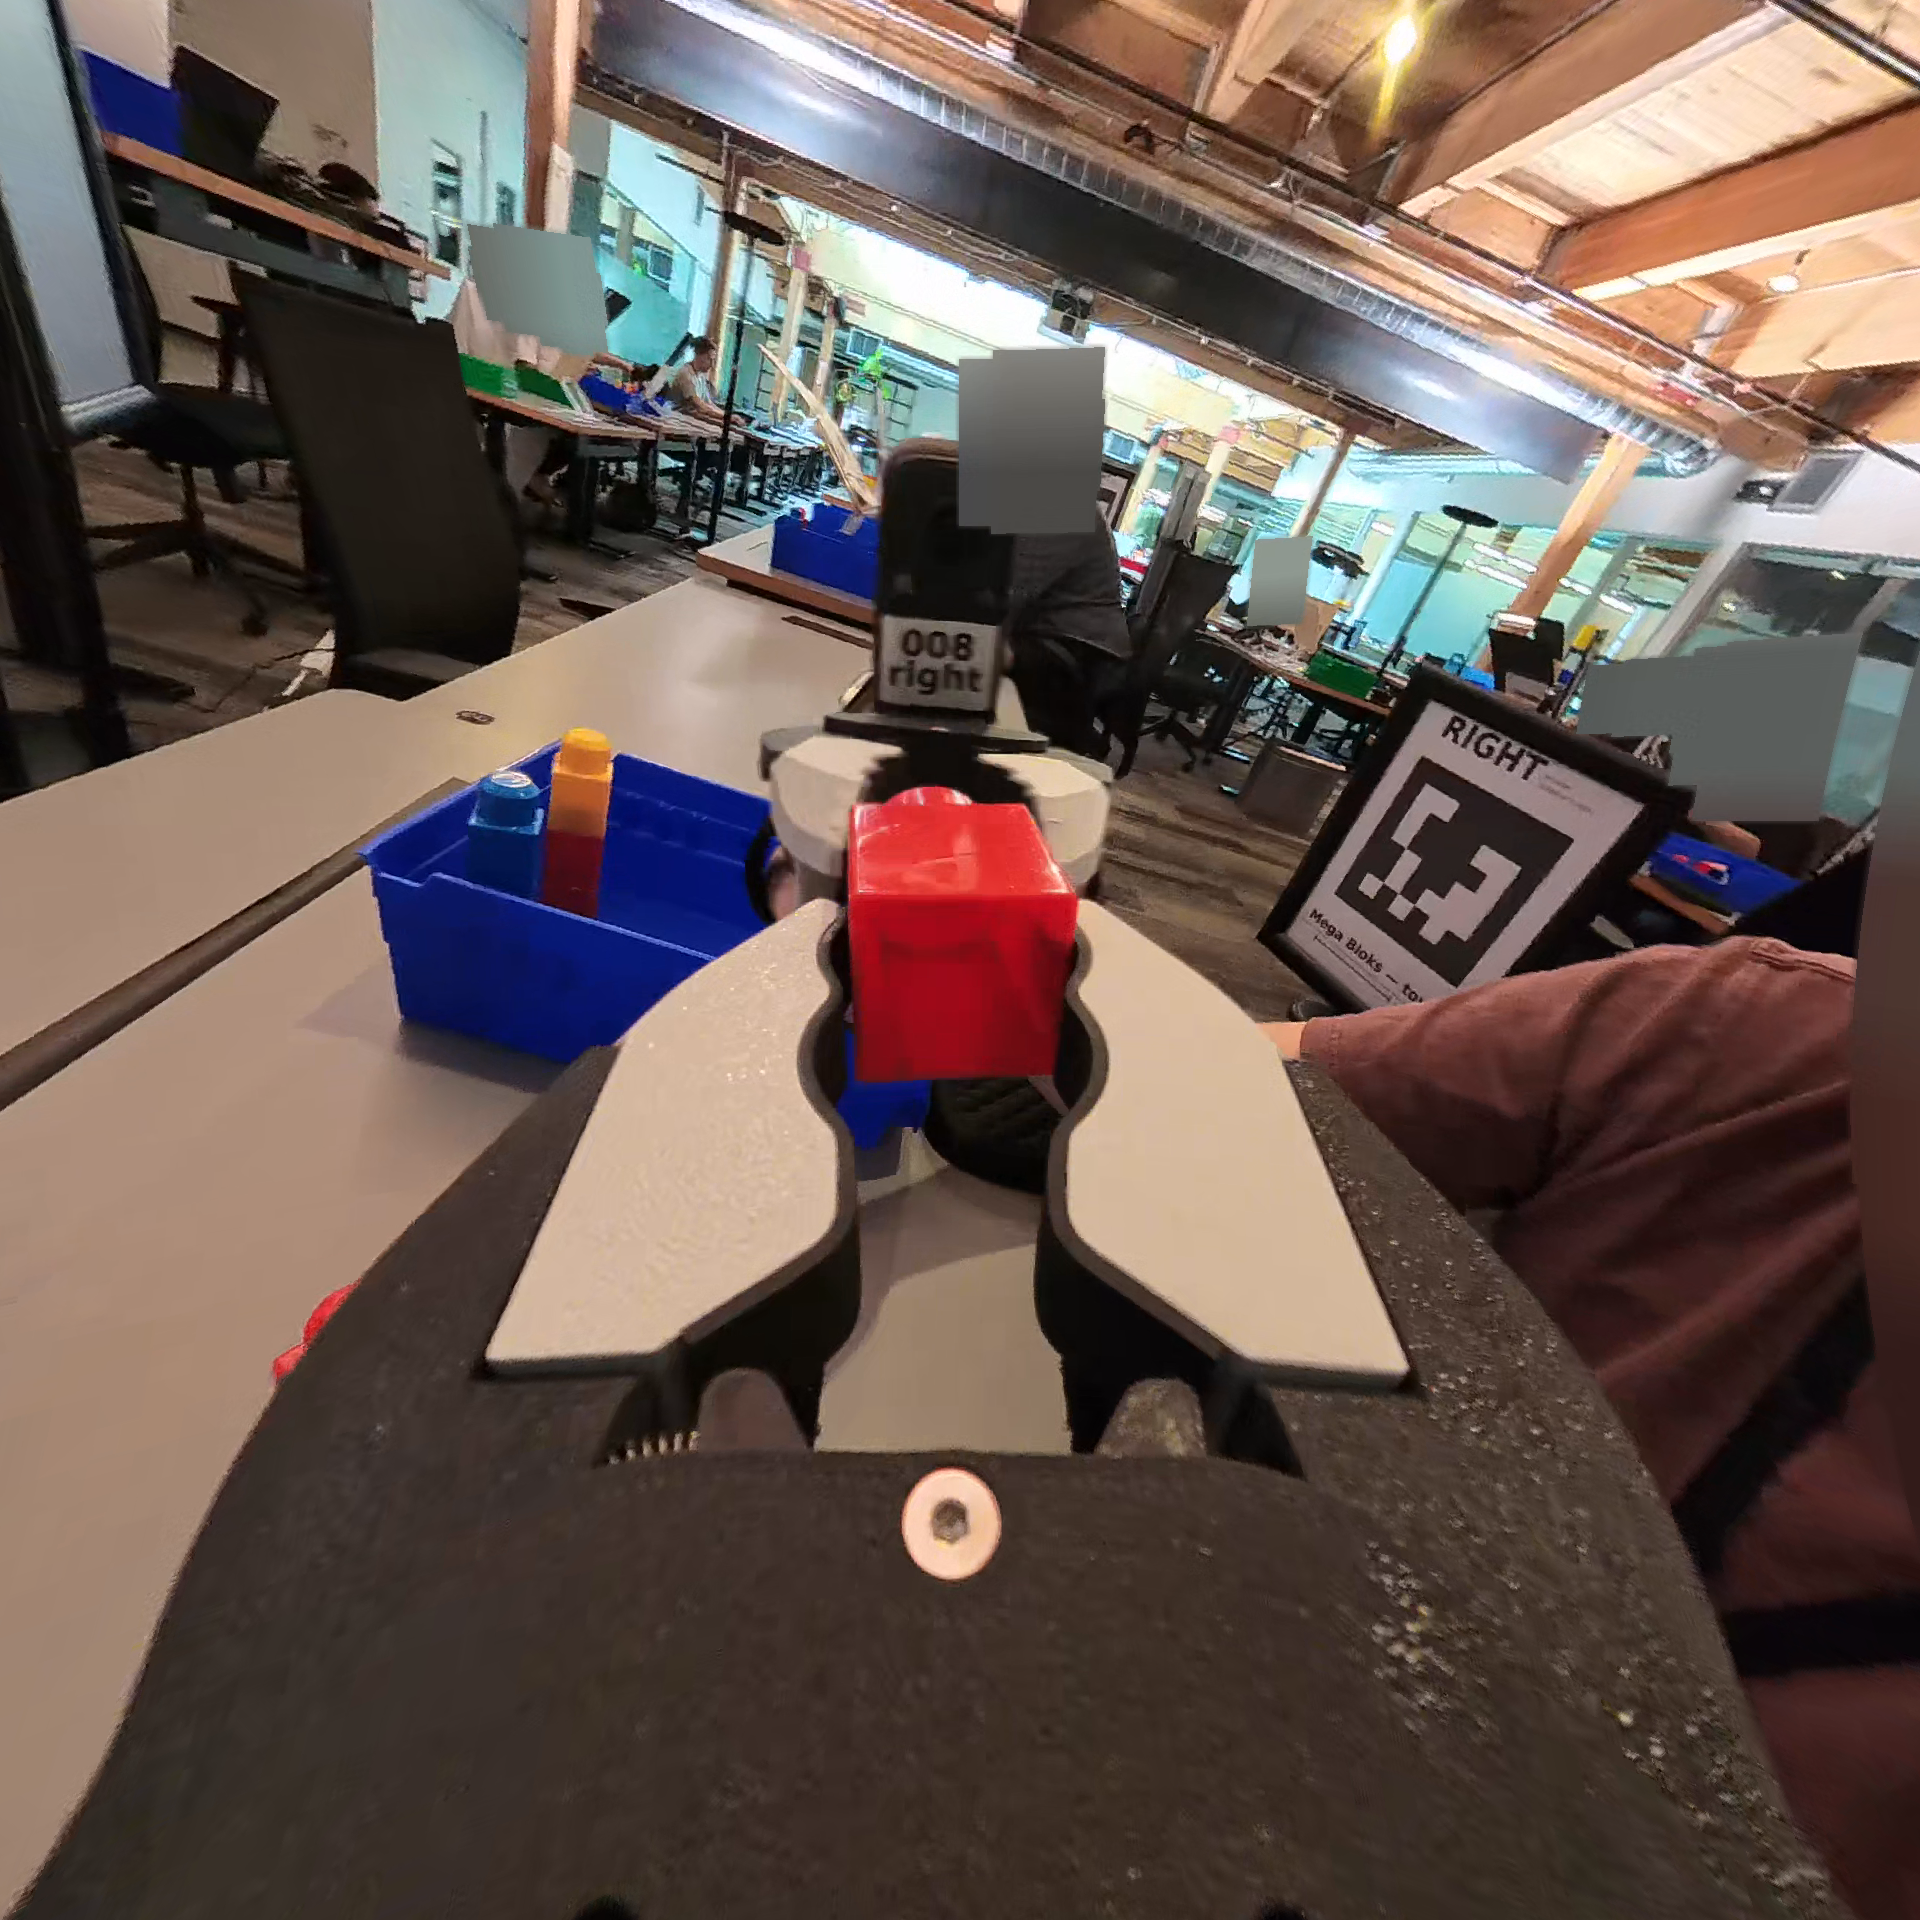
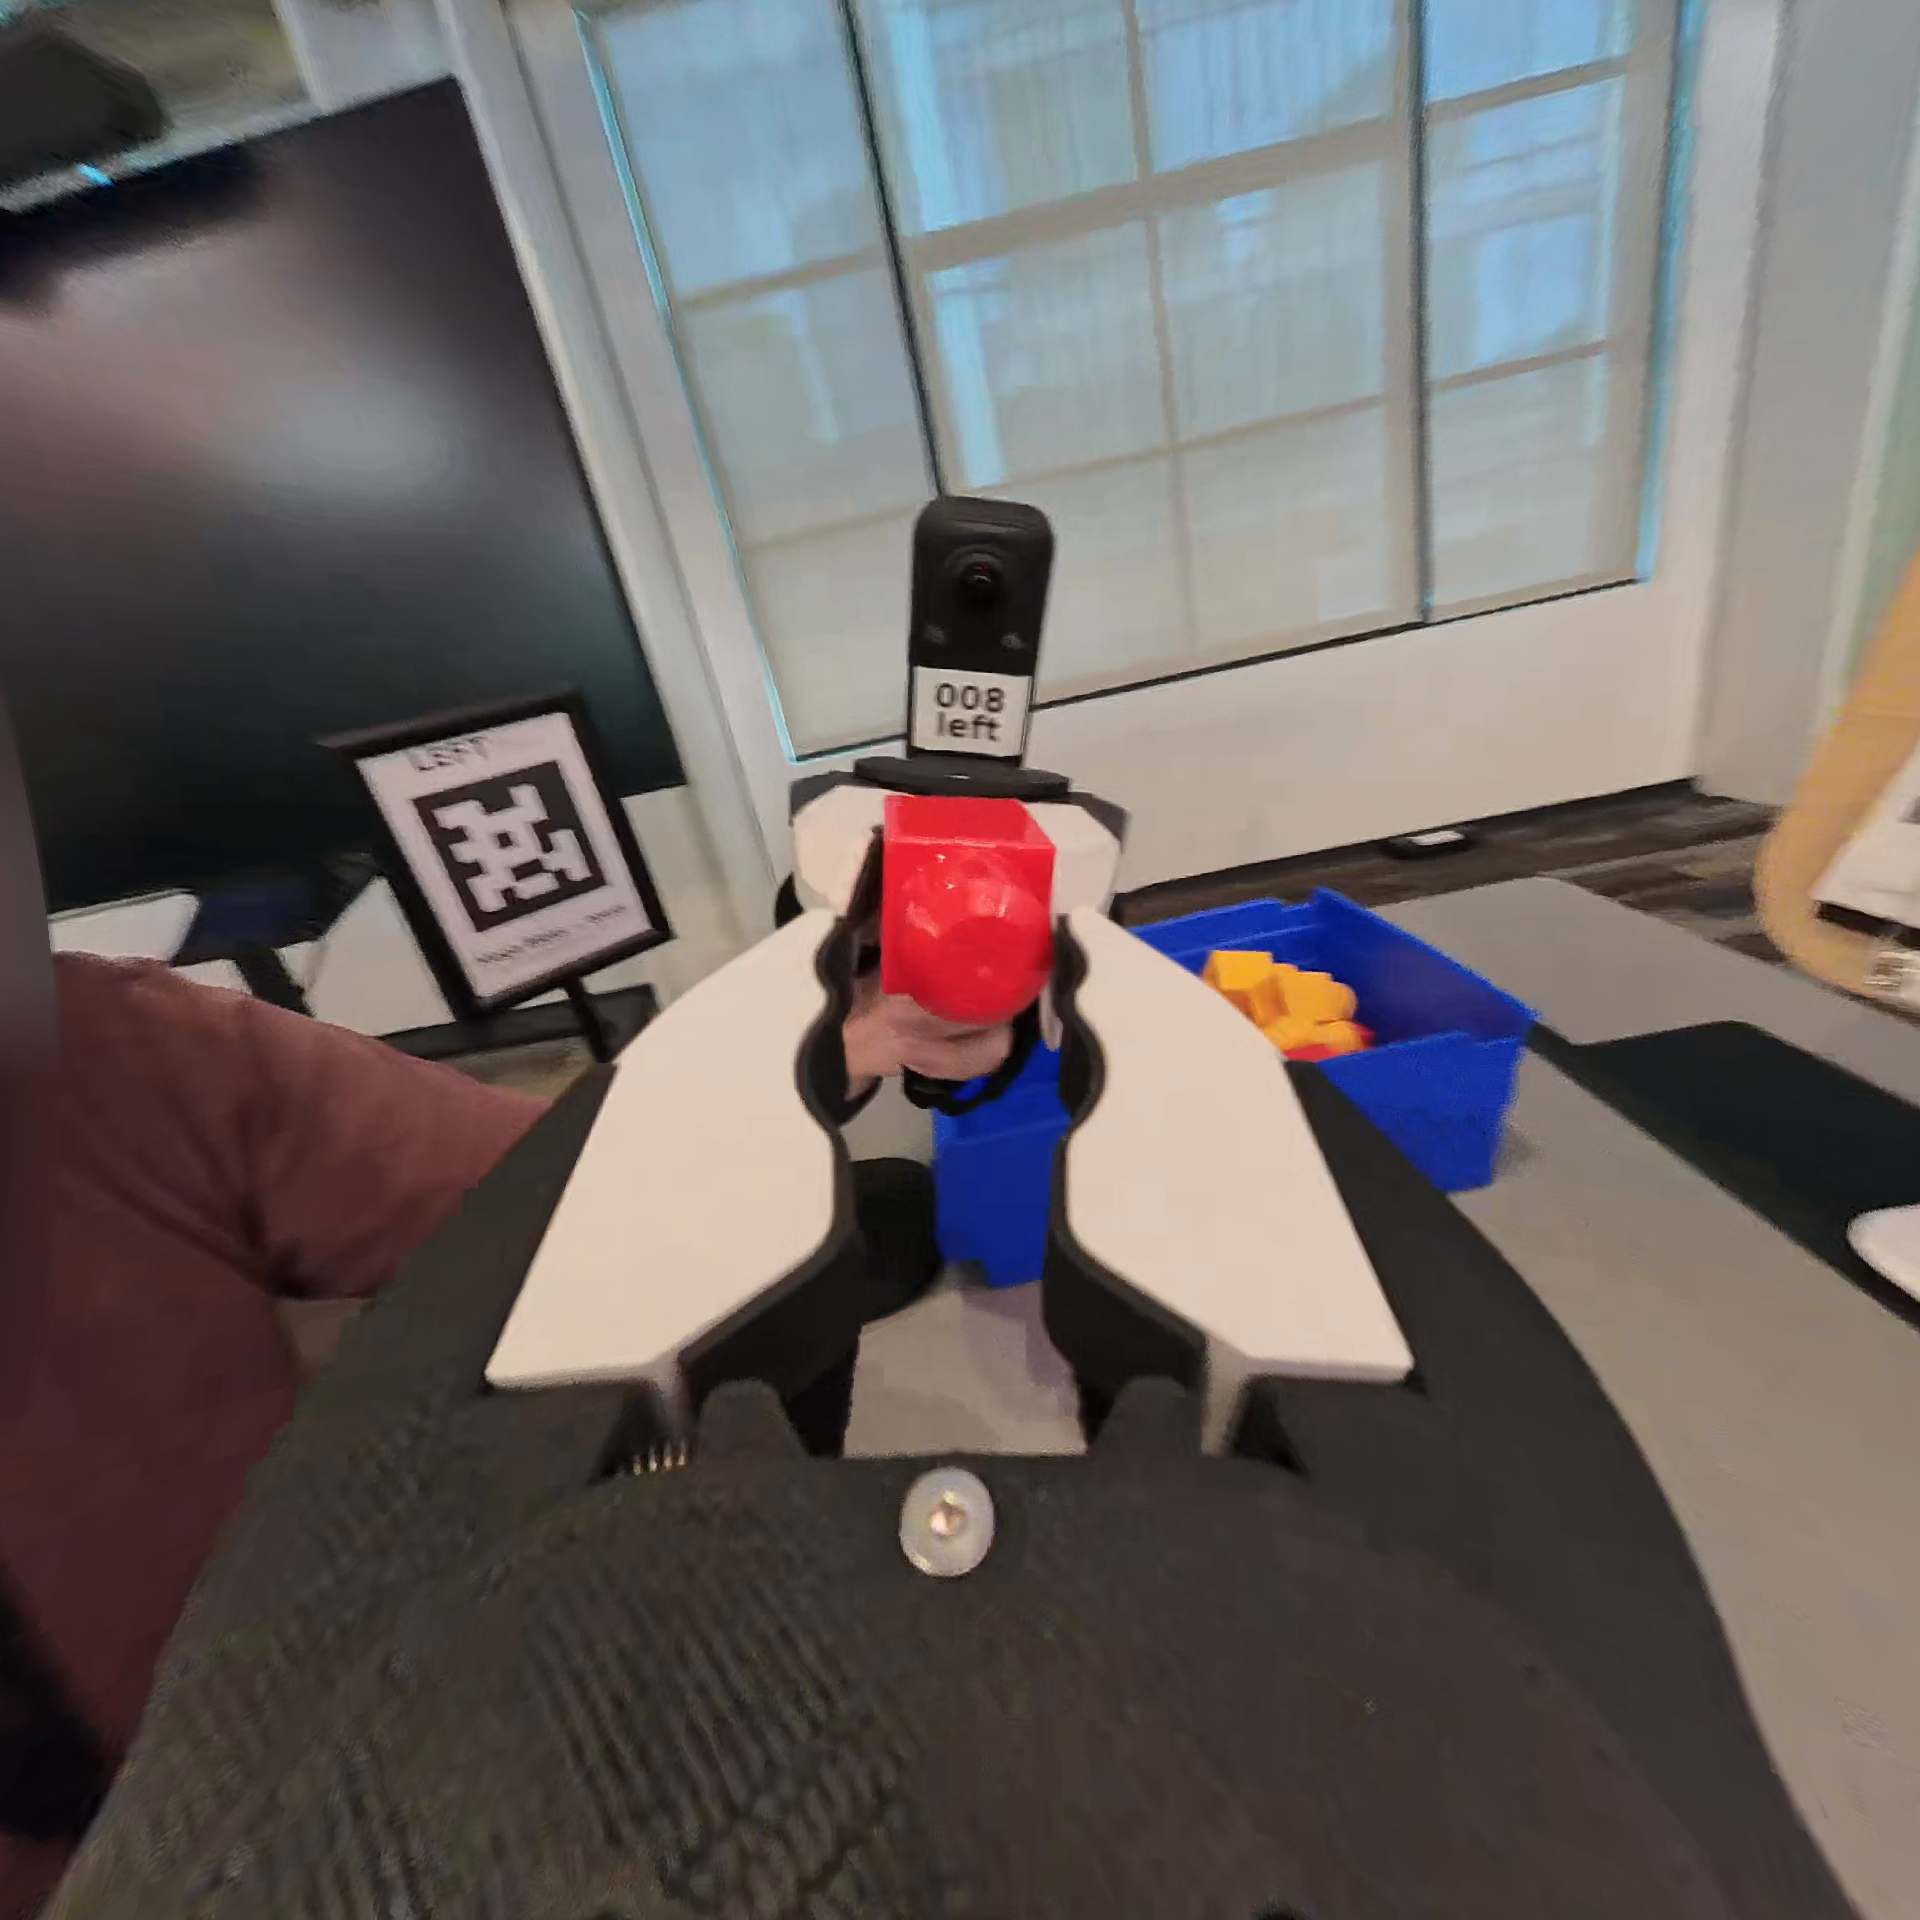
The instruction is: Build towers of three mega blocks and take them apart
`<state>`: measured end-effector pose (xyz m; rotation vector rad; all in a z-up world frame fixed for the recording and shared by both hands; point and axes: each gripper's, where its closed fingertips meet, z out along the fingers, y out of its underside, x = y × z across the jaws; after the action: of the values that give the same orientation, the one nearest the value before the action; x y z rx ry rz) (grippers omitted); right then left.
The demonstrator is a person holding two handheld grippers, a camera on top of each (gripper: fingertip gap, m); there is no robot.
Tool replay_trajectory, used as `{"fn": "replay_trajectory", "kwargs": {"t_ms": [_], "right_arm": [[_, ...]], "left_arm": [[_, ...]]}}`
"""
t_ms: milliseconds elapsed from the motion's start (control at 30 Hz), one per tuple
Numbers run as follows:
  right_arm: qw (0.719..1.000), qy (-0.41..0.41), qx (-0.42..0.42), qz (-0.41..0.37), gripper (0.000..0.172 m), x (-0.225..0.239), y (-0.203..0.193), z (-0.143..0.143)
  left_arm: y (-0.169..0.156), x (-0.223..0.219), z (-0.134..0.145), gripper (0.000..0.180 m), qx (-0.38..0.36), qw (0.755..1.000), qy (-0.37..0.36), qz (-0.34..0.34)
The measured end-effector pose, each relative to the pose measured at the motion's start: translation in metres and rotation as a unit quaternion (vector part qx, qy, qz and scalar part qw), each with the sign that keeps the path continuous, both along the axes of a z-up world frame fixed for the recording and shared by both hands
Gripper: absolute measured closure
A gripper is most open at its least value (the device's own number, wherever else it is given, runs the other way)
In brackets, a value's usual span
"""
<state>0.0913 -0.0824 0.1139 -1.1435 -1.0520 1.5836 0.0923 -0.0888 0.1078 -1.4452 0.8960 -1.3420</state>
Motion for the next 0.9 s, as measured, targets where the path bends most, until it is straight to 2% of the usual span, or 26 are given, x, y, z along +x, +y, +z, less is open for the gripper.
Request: {"fn": "replay_trajectory", "kwargs": {"t_ms": [33, 167, 267, 367, 467, 567, 667, 833, 900], "right_arm": [[1.0, 0.005, -0.009, 0.006, 0.142, 0.0, 0.0, 0.0], [1.0, -0.021, -0.001, -0.017, 0.142, 0.002, 0.01, -0.007], [0.996, -0.03, 0.014, -0.078, 0.142, 0.017, 0.028, -0.001], [0.99, -0.035, 0.023, -0.134, 0.142, 0.041, 0.046, 0.009], [0.984, -0.032, 0.031, -0.17, 0.142, 0.063, 0.057, 0.019], [0.982, -0.026, 0.029, -0.186, 0.142, 0.078, 0.062, 0.027], [0.979, -0.025, 0.027, -0.198, 0.142, 0.086, 0.066, 0.029], [0.976, -0.046, 0.035, -0.21, 0.142, 0.086, 0.068, 0.027], [0.976, -0.055, 0.038, -0.205, 0.142, 0.083, 0.066, 0.026]], "left_arm": [[-0.003, 0.002, -0.001, 0.144, 0.001, 1.0, 0.001, -0.008], [0.009, 0.001, -0.006, 0.143, 0.002, 1.0, 0.006, 0.029], [0.034, -0.006, -0.025, 0.11, -0.002, 0.994, 0.039, 0.104], [0.055, -0.01, -0.05, 0.103, 0.011, 0.983, 0.071, 0.171], [0.074, -0.012, -0.087, 0.104, 0.035, 0.961, 0.137, 0.239], [0.085, -0.008, -0.127, 0.101, 0.014, 0.949, 0.184, 0.256], [0.09, 0.0, -0.156, 0.098, -0.023, 0.944, 0.195, 0.266], [0.104, -0.007, -0.207, 0.094, -0.037, 0.905, 0.292, 0.309], [0.109, -0.008, -0.218, 0.098, -0.04, 0.898, 0.303, 0.316]]}}
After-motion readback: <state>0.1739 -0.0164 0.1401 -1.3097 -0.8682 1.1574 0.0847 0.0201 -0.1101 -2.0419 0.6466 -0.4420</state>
